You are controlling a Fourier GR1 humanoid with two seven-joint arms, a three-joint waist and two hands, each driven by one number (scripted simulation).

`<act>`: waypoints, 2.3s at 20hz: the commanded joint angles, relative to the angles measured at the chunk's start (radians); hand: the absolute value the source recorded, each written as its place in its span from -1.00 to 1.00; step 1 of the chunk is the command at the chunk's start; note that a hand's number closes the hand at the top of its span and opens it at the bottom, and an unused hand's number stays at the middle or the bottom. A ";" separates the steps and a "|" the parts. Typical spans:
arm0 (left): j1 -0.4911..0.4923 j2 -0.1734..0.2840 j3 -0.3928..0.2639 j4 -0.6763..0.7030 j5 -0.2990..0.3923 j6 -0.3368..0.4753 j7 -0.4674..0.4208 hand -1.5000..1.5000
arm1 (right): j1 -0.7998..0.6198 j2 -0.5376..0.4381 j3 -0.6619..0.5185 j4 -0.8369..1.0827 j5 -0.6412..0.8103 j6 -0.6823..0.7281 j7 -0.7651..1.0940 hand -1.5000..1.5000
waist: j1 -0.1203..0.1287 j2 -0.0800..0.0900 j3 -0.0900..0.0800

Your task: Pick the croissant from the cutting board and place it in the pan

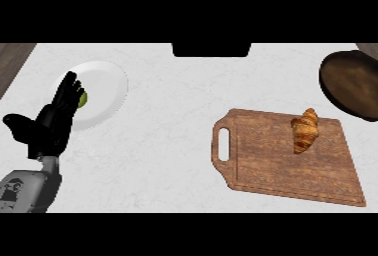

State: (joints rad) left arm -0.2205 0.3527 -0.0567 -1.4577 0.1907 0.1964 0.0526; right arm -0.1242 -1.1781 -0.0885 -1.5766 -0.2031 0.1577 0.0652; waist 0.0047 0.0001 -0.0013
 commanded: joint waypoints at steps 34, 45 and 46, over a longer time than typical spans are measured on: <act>0.007 -0.110 0.094 -0.016 -0.105 -0.062 0.003 0.00 | -0.238 0.445 0.113 0.115 0.379 0.337 0.241 -1.00 | -0.003 -0.001 0.001; -0.032 -0.136 0.077 -0.035 -0.159 -0.054 0.080 0.00 | -0.260 0.543 0.198 0.241 0.641 0.300 0.199 -1.00 | -0.003 0.000 0.001; 0.020 -0.122 0.115 0.036 -0.134 -0.097 -0.048 0.00 | -0.261 0.540 0.222 0.277 0.675 0.293 0.182 -1.00 | 0.000 0.002 0.001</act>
State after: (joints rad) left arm -0.2273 0.2325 0.0421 -1.4641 0.0587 0.1142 0.0727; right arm -0.4064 -0.6405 0.0852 -1.3349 0.3866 0.4567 0.2638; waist 0.0047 0.0007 -0.0002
